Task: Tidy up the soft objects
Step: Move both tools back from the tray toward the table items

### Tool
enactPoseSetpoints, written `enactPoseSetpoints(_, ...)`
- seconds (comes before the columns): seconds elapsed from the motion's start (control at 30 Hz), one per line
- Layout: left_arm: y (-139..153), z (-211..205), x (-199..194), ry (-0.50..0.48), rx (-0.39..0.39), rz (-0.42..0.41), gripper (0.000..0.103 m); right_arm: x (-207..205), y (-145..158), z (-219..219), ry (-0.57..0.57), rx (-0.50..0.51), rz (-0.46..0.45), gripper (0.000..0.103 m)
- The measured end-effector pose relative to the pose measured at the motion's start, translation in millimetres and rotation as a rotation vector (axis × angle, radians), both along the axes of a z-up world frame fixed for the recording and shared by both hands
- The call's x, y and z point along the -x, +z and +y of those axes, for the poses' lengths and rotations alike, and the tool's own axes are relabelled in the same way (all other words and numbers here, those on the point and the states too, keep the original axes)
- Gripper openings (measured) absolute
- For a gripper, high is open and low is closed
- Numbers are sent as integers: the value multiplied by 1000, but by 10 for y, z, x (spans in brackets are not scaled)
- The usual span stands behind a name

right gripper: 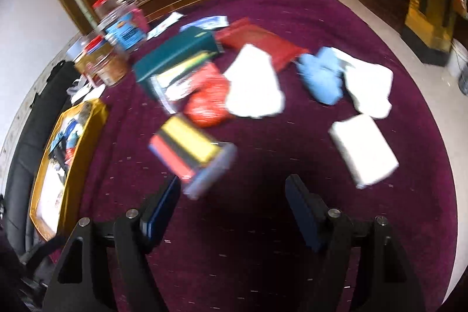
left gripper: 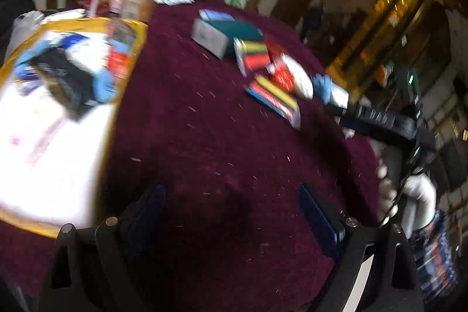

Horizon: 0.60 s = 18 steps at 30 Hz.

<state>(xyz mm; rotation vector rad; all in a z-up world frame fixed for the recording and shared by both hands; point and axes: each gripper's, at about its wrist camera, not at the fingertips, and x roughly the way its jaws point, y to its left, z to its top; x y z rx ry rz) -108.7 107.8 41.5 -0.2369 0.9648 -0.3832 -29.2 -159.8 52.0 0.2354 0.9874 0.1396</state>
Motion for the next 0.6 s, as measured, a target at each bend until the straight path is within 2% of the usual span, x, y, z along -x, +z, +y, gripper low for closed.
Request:
enactPoseSetpoints(0.13,-263,-273,-88,-25,-57,70,94,-106,-81,-55,15,-25,5,73)
enactPoseSetpoints(0.23,-306,-346,-58,-25,-101,51,98,-296,-146,63,51,-43,15,73)
enactPoseSetpoints(0.27,-314,-351,-44,-26,-85,51,103,-341,-157,108,57,-43,18,73)
enactPoseSetpoints(0.4,-334,-257,25,12,-12,10,102,-637,-312,329,65,-54,59,74)
enactPoseSetpoints(0.47,-342,-164,49,12,51,-4,102,-705,-360,425,59,-76,62,76)
enactPoseSetpoints(0.6,-323,-115,58,-27,78,-15,102,-642,-389,737,220,-258,129,76)
